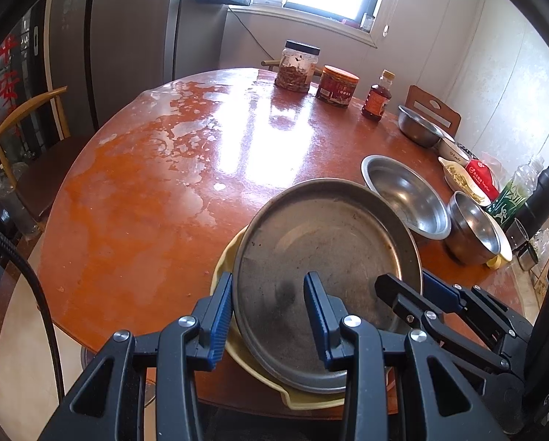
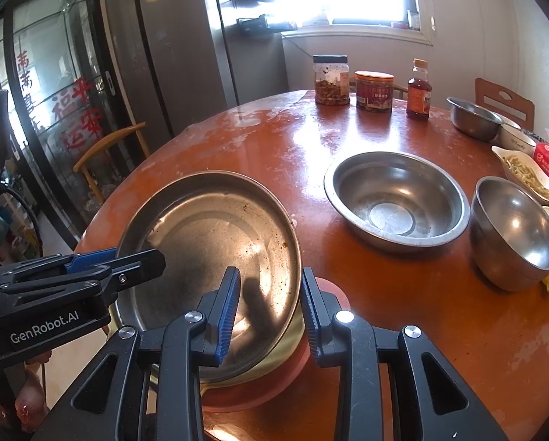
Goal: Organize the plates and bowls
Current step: 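Carry the pan over the yellow bowl stack and lower it onto it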
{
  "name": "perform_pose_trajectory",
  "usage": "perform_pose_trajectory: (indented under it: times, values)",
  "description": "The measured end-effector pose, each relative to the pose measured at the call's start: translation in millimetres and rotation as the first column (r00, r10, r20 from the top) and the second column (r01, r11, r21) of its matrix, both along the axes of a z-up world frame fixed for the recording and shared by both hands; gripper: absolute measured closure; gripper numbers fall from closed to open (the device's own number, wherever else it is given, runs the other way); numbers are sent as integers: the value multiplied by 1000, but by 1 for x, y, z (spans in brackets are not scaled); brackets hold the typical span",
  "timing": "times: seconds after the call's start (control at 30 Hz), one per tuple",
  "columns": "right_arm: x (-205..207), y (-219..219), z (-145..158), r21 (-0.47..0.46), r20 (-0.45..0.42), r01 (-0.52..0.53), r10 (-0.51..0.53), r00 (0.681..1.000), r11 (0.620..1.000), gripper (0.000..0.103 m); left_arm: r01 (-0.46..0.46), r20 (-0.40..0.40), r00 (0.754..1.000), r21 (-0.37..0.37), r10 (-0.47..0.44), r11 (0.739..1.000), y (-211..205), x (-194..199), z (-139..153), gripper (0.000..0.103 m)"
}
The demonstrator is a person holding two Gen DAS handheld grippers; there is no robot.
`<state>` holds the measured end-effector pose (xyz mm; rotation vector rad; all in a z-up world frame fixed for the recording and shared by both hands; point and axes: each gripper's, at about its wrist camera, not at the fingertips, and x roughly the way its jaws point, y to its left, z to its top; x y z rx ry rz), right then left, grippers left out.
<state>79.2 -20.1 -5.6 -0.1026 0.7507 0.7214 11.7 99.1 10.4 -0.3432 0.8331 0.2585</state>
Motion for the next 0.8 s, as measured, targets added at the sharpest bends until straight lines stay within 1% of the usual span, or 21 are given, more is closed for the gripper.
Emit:
perform_pose_trajectory:
  times: [0.37, 0.53, 0.8]
  values:
    - [-1, 1, -6, -13, -10, -1, 1, 1000, 1000, 68, 5, -5, 1000, 9, -5, 1000, 1, 2, -4, 64]
    - [-3, 2, -7, -16, -8, -6, 6, 1000, 1000, 68, 3, -7, 1000, 26, -3, 1000, 1, 2, -4, 64]
    - [-6, 8, -7, -7, -5, -22, 22, 1000, 1000, 66, -9, -10, 1000, 28, 9, 1000, 10, 2, -4, 63]
